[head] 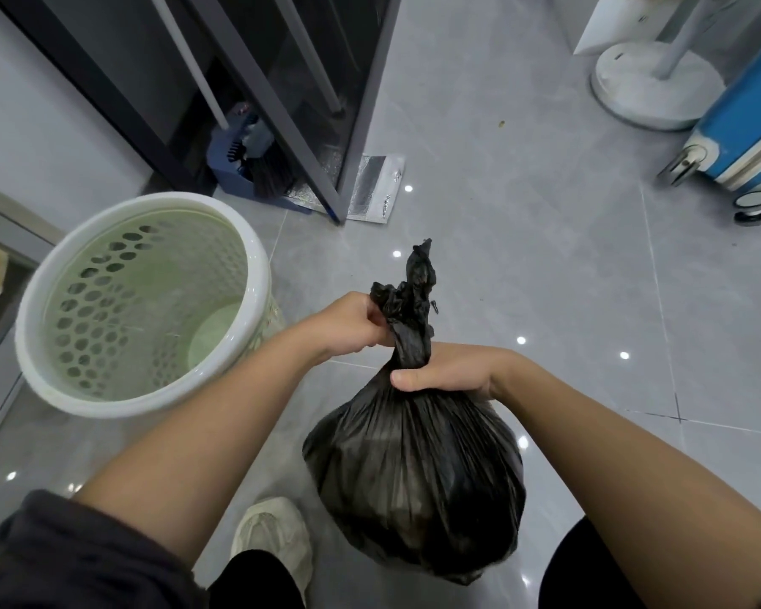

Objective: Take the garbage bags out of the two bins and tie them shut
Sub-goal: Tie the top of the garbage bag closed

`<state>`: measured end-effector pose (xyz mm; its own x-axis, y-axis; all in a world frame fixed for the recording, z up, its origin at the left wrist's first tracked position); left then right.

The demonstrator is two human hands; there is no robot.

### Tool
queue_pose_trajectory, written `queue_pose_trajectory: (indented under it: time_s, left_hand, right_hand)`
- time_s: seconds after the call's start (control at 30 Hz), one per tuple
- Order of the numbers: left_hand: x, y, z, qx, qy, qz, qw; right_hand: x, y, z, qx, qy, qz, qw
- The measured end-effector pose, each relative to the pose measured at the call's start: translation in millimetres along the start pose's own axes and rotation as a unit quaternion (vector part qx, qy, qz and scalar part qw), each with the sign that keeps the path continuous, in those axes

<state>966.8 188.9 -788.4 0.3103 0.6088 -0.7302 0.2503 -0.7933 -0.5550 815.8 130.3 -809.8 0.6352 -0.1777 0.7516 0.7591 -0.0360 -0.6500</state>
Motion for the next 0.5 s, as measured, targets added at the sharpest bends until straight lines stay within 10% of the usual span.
queue_pose_trajectory:
  time_s: [0.33,0.5]
  left_hand:
    - [20,6,-14,-0.171,0.007,0.043,0.984]
    - [22,-15,-19,-0.249,0.314,0.355,0.845]
  right_hand:
    - [-4,3,-17,-0.208,0.029,0.055,0.976]
    - [-7,7,-29,-0.256,-0.037,0.066,0.964]
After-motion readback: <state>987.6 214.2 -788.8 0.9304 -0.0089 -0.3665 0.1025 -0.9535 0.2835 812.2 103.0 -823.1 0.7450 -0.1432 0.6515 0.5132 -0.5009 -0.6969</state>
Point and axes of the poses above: each hand's wrist, its own y-axis towards the middle knuckle, its own z-axis out of the palm, x = y × z, the point moved 1 cm from there along y, towards the middle knuckle, and after that the axes turned 6 degrees about -x, right-handed, at the moved point
